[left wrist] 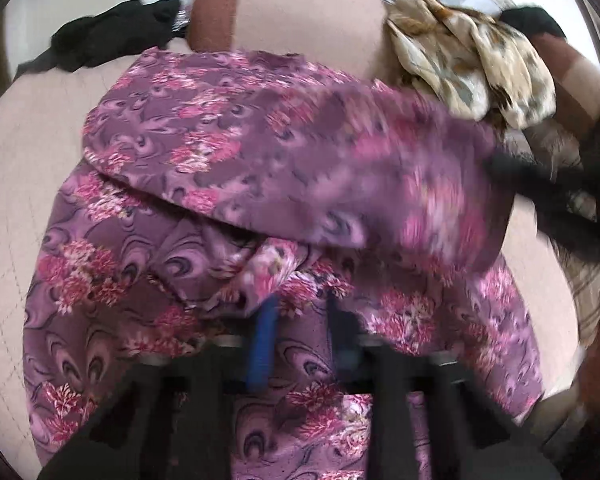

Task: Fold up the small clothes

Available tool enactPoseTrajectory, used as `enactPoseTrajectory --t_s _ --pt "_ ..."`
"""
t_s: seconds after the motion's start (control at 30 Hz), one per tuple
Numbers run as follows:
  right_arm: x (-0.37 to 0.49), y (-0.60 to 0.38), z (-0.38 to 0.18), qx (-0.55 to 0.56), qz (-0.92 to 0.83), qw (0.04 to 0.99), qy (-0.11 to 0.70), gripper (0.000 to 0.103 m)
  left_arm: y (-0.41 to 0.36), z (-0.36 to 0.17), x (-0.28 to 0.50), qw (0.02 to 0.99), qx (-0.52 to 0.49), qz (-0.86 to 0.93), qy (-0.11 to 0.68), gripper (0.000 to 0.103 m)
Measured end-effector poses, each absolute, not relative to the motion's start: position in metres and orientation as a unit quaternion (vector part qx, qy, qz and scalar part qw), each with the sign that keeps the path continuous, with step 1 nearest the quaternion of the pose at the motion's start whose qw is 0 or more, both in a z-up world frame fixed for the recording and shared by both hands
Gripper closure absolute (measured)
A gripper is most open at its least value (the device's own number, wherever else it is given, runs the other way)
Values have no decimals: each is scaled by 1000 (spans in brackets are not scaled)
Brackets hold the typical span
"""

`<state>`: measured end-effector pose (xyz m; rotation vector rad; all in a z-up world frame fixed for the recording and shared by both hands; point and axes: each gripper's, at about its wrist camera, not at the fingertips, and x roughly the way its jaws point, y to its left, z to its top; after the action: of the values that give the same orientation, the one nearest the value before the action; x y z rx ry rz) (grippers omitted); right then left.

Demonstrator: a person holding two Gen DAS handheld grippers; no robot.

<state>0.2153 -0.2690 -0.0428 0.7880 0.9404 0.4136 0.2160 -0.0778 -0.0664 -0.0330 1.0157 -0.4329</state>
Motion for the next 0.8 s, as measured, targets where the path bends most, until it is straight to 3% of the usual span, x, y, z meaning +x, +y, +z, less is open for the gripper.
enactPoseTrajectory --t_s 0.2,0.43,0.53,0.57,0.67,0.77,0.8 --pt "239 -268 -18 403 233 785 408 94 -83 -42 185 834 26 -297 465 103" --pt "240 -279 -22 426 227 772 414 93 -89 -44 181 780 11 -376 501 101" --pt "243 -283 -37 405 171 779 448 91 -81 -36 185 785 -4 -368 499 76" --pt "244 -282 -43 383 142 786 464 90 -77 -33 186 792 -5 -357 495 63" --pt "242 -279 -64 355 105 787 494 85 -64 -27 192 804 -14 -325 497 57" --pt "228 -276 -70 318 70 798 508 73 -45 -23 188 824 -27 -276 494 50" --pt "222 -274 -66 301 64 806 506 64 -36 -23 182 833 -32 -252 491 46"
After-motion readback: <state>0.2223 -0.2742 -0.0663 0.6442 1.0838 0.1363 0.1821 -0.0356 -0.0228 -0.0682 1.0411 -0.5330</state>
